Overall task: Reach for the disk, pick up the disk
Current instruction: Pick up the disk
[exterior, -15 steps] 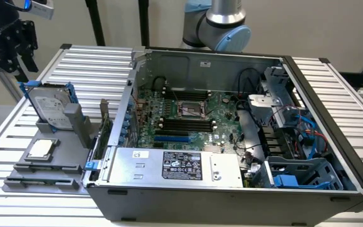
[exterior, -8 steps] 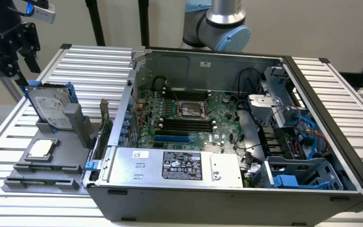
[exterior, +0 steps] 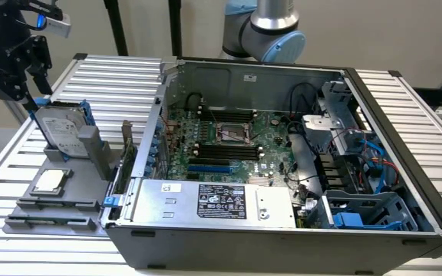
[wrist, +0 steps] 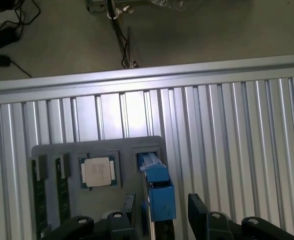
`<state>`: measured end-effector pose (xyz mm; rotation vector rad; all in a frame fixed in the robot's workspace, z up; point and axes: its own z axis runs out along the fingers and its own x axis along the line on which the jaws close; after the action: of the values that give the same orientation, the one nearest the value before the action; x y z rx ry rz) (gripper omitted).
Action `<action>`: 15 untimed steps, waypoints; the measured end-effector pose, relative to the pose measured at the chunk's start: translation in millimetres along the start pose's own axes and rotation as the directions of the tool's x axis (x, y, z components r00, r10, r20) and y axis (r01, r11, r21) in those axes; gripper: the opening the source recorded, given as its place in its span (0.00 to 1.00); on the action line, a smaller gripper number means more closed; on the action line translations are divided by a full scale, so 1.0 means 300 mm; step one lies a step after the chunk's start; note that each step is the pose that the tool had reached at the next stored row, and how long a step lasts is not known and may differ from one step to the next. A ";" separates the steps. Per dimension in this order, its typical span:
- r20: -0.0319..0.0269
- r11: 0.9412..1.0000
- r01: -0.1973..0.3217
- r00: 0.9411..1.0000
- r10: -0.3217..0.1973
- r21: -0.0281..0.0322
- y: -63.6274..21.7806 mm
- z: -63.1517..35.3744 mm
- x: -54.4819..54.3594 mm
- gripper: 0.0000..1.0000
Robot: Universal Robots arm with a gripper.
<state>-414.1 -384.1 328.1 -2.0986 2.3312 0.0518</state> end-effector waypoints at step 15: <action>-0.001 0.999 0.049 0.999 -0.049 -0.001 -0.002 0.090 0.002 0.54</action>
<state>-414.1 -384.1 301.0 -2.1556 2.2795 0.0520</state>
